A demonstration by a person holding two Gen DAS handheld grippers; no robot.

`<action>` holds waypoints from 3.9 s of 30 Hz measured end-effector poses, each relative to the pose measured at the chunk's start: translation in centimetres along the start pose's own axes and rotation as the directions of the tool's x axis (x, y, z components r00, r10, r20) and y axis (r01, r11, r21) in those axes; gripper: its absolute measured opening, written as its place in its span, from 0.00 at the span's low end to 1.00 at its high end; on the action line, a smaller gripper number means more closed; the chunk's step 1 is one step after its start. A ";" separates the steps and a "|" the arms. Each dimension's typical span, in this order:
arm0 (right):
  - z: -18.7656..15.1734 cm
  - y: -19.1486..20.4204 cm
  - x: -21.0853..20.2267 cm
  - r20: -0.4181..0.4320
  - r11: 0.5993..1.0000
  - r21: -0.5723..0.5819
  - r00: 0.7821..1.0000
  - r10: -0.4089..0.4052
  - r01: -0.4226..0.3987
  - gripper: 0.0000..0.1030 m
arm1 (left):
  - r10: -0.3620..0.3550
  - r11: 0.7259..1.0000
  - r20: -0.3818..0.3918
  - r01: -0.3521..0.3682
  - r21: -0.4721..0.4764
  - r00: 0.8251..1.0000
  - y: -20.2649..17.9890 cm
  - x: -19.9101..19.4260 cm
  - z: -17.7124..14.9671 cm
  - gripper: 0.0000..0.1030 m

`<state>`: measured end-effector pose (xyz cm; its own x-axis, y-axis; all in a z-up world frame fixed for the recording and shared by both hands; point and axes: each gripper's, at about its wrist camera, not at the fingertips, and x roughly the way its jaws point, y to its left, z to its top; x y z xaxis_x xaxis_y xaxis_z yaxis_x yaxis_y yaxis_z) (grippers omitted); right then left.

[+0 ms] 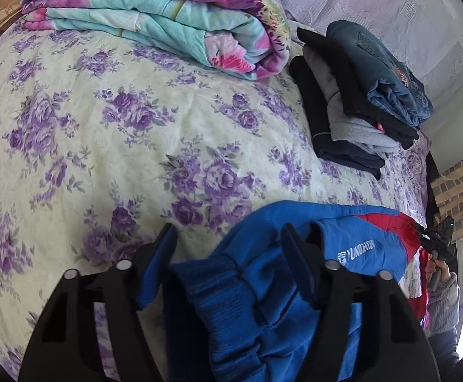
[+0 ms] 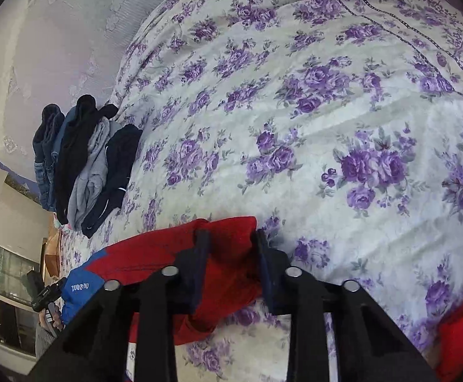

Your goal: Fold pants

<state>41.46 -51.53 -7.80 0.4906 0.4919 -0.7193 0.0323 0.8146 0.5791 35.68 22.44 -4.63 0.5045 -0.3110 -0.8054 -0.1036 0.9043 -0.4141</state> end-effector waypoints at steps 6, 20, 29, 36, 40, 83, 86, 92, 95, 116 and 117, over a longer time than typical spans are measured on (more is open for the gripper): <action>-0.2 1.3 -2.0 0.065 0.999 -0.034 0.998 0.011 -0.009 0.15 | -0.062 0.998 0.030 0.062 0.000 0.998 0.6 -0.5 0.3 0.18; -2.2 1.5 -8.0 0.134 1.000 -0.002 0.991 0.020 -0.020 0.06 | -0.063 0.998 0.057 0.064 -0.025 0.996 0.4 -3.5 -0.5 0.35; -1.2 0.0 -6.2 0.126 0.997 0.053 0.991 0.045 -0.052 0.21 | -0.026 1.000 0.028 0.025 0.019 0.999 0.7 -2.6 -1.4 0.71; -0.3 -1.9 -2.8 0.069 0.990 0.107 0.994 0.088 -0.095 0.35 | -0.100 0.995 -0.008 0.100 0.015 0.995 1.1 -0.2 -1.8 0.36; -0.4 -1.5 -0.7 0.030 0.990 0.092 0.994 0.102 -0.105 0.16 | -0.091 0.995 0.017 0.091 0.028 0.996 0.3 -1.0 -1.9 0.28; -23.7 -1.9 -16.2 0.242 0.935 0.282 0.959 0.147 -0.214 0.48 | -0.370 0.928 0.206 0.350 0.127 0.906 -2.0 -19.2 -24.6 0.66; -23.2 -1.8 -15.8 0.247 0.935 0.279 0.957 0.151 -0.220 0.48 | -0.390 0.920 0.179 0.375 0.112 0.903 -3.9 -18.3 -24.1 0.69; -22.2 -2.3 -13.4 0.201 0.916 0.329 0.965 0.167 -0.227 0.41 | -0.385 0.922 0.153 0.385 0.027 0.910 -4.0 -16.3 -23.5 0.75; -22.4 -1.5 -13.5 0.237 0.925 0.276 0.951 0.197 -0.260 0.08 | -0.380 0.921 0.157 0.389 -0.033 0.912 -3.2 -15.5 -23.5 0.80; -20.8 1.5 -18.8 0.343 0.930 0.163 0.903 0.259 -0.329 0.07 | -0.391 0.866 0.255 0.448 -0.223 0.884 -2.2 -13.5 -13.4 0.19; -20.5 1.8 -19.3 0.355 0.930 0.157 0.898 0.261 -0.332 0.07 | -0.370 0.879 0.267 0.428 -0.210 0.890 -2.3 -13.6 -12.9 0.17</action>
<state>14.18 -53.26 -0.77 0.7580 0.5450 -0.3582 0.0033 0.5460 0.8378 18.01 20.78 1.82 0.7160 -0.5332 -0.4506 -0.0552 0.6003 -0.7979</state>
